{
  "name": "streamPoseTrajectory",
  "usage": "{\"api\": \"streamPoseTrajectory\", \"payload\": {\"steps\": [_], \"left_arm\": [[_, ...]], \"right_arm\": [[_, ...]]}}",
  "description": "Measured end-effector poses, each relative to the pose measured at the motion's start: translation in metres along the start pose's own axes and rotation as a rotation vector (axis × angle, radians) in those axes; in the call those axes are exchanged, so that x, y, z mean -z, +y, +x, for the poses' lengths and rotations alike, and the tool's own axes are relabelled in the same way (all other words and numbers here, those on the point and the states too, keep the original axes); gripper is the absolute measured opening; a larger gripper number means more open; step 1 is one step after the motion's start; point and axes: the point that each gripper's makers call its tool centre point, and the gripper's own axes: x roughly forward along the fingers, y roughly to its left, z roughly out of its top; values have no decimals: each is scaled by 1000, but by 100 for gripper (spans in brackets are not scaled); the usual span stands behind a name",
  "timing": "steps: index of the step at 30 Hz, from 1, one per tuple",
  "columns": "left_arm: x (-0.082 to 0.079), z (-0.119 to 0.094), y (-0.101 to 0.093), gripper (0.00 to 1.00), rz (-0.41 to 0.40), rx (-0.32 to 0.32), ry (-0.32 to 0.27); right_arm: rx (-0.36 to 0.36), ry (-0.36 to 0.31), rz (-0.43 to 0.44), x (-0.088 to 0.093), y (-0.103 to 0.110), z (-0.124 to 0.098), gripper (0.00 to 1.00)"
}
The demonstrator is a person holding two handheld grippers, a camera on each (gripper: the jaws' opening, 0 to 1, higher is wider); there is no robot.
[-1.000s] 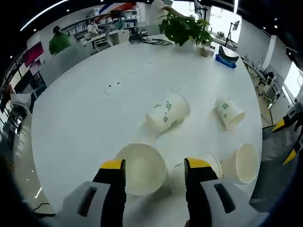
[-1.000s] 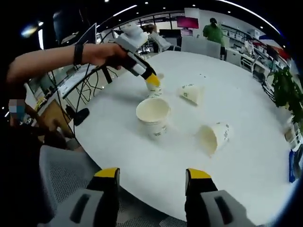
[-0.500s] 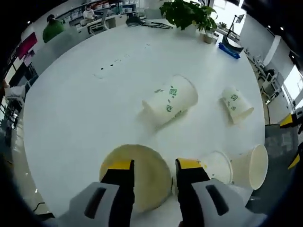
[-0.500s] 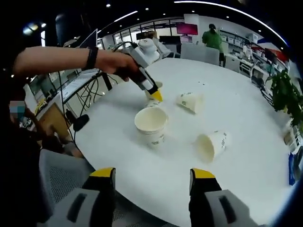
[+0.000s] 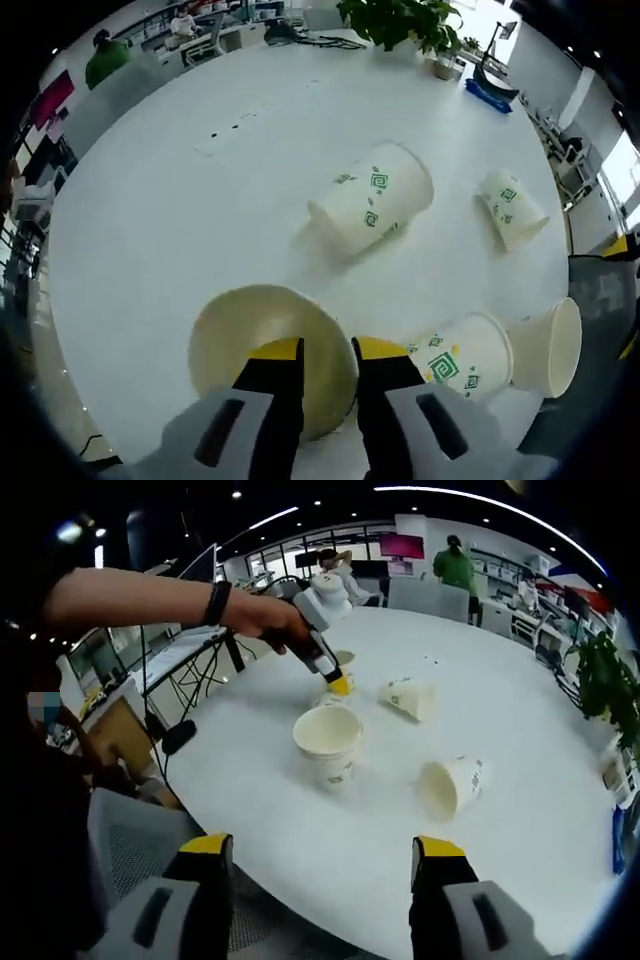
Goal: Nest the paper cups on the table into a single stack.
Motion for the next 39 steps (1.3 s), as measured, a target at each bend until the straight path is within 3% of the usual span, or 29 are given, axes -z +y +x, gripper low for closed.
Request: {"api": "streamPoseTrajectory", "payload": {"steps": [2,4,9,13,23,39], "left_arm": [[1,1,6,20,45,-18,19],[0,4,9,19,37,-10,26],[-3,5,10,5,26,-9,19],[-4,6,14,0,40,-23,18],[1,-1,21,0,34,-17,25],[14,-49,10,0,62,-55,27]], "right_arm": [[4,2,11,2,-2,0,72],[11,1,16,3,-5,0,72],[20,-9,25,3,-8,-2,72],[16,-2,16,4,-8,-1,72],[10,-5,10,6,-5,0,72],[-18,-23,-34,2,-5,3,74]]}}
